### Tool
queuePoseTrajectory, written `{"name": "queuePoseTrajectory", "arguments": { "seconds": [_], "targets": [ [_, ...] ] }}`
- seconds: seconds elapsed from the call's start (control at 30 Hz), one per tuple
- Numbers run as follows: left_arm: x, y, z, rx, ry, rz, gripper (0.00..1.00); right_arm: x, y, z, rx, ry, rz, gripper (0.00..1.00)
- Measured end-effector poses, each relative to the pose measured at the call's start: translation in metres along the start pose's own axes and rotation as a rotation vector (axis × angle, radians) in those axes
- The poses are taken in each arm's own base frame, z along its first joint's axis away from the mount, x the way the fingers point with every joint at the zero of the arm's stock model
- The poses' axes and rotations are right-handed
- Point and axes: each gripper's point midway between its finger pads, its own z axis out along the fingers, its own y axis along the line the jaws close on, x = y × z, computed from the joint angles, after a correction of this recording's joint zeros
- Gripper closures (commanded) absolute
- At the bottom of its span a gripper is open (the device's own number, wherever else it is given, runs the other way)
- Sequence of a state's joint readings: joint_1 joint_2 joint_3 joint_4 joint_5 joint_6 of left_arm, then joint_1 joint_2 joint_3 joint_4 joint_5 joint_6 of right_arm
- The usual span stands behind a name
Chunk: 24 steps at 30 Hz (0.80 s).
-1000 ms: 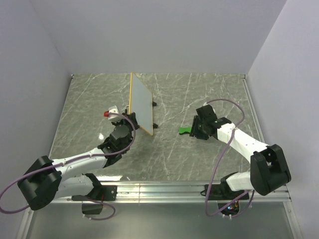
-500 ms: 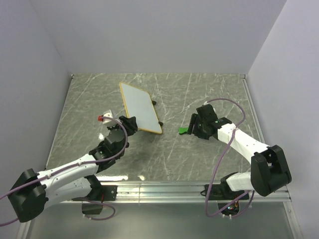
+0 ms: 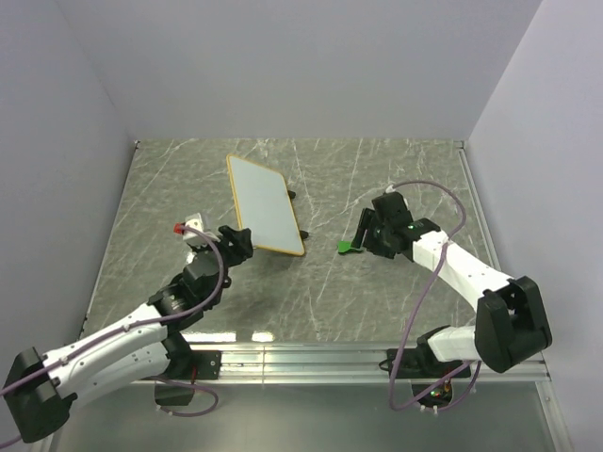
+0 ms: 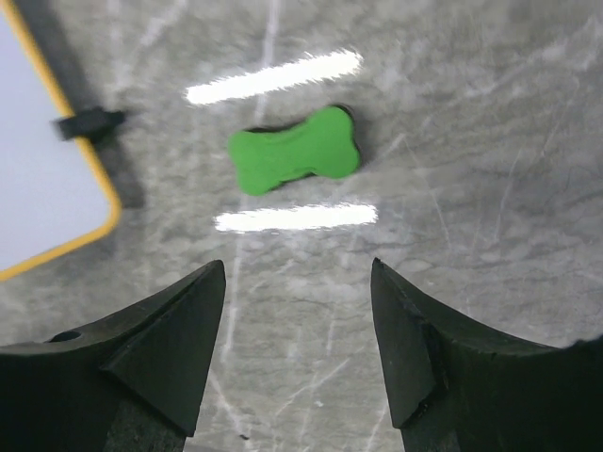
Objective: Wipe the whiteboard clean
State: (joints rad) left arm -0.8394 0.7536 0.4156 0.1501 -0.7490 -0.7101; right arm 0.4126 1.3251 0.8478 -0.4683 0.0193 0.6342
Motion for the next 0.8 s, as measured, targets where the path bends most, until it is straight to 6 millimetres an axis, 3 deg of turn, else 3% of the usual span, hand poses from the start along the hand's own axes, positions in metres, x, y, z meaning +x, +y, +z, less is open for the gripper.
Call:
{"name": "queuePoseTrajectory", "arguments": {
  "seconds": [0.13,0.2,0.27,0.3,0.37,0.47,0.6,0.8],
  "targets": [
    [-0.017,-0.001,-0.016,0.023,0.02,0.033,0.24,-0.022,0.024,-0.023,-0.085,-0.052,-0.01,0.29],
    [-0.038,-0.005,-0.028,0.036,0.013,0.031,0.17,-0.042,0.046,-0.042,-0.16,-0.091,-0.018,0.28],
    [-0.058,-0.01,-0.038,0.041,0.008,0.022,0.02,-0.065,0.073,-0.065,-0.256,-0.137,-0.027,0.26],
    [-0.067,-0.011,-0.043,0.043,0.008,0.021,0.01,-0.074,0.088,-0.078,-0.315,-0.157,-0.032,0.01],
    [-0.077,-0.012,-0.051,0.041,0.018,0.015,0.0,-0.087,0.112,-0.104,-0.426,-0.184,-0.039,0.0],
    [-0.076,-0.003,-0.059,0.018,0.056,0.041,0.01,-0.094,0.137,-0.138,-0.56,-0.189,-0.046,0.0],
    [-0.065,0.013,-0.066,-0.02,0.105,0.092,0.01,-0.095,0.15,-0.159,-0.626,-0.175,-0.04,0.0],
    [-0.069,0.024,-0.072,-0.04,0.094,0.121,0.0,-0.085,0.142,-0.156,-0.586,-0.126,-0.017,0.0]
  ]
}}
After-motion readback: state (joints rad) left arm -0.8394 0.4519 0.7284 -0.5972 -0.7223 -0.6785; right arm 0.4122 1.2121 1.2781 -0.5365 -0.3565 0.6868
